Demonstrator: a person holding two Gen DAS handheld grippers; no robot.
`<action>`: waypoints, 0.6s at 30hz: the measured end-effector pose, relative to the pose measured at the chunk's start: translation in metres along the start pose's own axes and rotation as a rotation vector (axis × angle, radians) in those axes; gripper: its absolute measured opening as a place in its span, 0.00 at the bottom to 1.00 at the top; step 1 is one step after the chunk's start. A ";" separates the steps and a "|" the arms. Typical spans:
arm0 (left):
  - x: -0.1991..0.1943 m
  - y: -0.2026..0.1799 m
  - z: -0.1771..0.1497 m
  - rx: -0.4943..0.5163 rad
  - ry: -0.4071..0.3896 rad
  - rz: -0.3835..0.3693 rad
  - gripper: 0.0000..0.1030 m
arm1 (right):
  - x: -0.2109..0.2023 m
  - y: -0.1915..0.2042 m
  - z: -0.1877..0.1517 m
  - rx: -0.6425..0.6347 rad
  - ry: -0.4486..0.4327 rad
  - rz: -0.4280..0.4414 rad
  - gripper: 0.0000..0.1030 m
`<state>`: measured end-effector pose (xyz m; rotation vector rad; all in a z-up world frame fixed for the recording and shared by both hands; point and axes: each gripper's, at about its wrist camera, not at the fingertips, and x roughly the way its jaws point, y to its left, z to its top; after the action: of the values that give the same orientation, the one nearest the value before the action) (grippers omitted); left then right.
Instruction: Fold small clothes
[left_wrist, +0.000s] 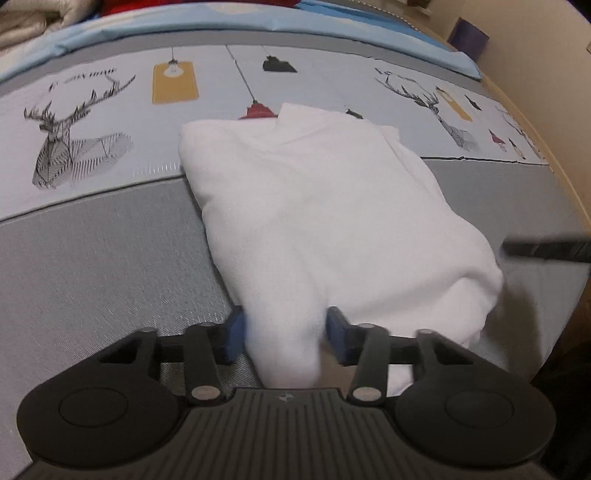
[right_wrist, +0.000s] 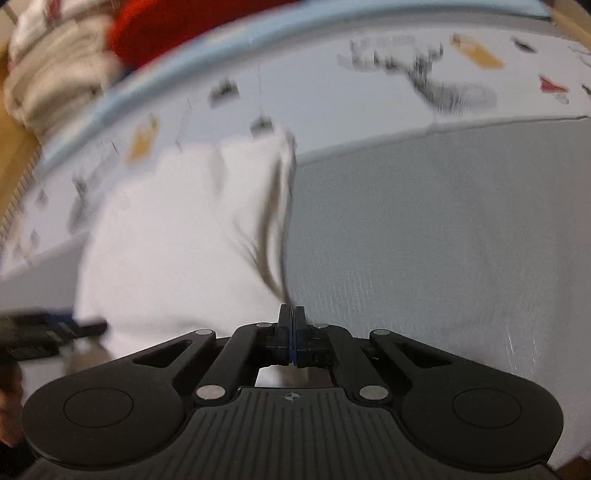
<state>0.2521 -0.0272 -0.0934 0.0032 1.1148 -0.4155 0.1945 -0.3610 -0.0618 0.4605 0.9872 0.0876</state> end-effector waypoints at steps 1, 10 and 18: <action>-0.004 0.002 0.001 -0.015 -0.009 -0.011 0.38 | -0.009 -0.007 0.003 0.056 -0.045 0.046 0.00; 0.000 0.002 -0.002 0.041 0.046 0.036 0.49 | 0.007 -0.029 -0.003 0.039 0.048 -0.201 0.03; -0.027 0.009 0.008 -0.034 -0.145 0.039 0.48 | 0.009 -0.005 0.001 -0.006 -0.013 -0.146 0.63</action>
<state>0.2517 -0.0117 -0.0685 -0.0350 0.9770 -0.3559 0.1994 -0.3633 -0.0709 0.3819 1.0045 -0.0436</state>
